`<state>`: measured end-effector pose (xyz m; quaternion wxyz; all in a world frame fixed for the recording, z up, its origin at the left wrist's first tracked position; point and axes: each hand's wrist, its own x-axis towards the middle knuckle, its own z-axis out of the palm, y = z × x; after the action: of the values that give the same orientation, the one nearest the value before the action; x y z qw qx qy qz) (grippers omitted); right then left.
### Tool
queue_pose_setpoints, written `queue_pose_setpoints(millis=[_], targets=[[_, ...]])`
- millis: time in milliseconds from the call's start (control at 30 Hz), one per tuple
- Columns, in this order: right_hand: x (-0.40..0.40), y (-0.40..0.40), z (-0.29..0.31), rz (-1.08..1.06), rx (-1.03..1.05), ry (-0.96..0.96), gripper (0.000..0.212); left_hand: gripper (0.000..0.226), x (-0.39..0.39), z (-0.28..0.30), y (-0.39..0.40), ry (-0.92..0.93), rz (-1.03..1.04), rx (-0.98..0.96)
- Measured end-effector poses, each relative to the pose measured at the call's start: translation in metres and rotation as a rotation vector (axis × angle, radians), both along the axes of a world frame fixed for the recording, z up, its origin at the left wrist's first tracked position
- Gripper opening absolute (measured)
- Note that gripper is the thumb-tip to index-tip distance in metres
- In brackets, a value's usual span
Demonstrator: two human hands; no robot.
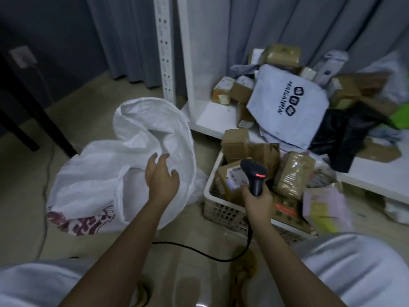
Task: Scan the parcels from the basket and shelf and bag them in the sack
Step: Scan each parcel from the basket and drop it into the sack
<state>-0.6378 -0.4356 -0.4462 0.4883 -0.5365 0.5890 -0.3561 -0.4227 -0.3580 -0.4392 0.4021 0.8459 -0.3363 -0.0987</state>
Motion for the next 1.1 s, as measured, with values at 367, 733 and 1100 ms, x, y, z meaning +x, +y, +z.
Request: queue_pose_setpoints(millis=[367,733,1100], targets=[[-0.070,-0.038,-0.006,-0.058,-0.007,0.007,0.012,0.090,-0.093,-0.051,-0.102,0.075,-0.539,0.316],[-0.058,-0.068,-0.027,0.040,0.024,0.027,0.013,0.134,-0.083,-0.083,-0.132,-0.042,-0.621,0.497],[-0.043,-0.040,0.012,0.116,0.083,-0.103,0.012,0.097,-0.051,-0.030,-0.087,-0.623,-0.574,0.061]])
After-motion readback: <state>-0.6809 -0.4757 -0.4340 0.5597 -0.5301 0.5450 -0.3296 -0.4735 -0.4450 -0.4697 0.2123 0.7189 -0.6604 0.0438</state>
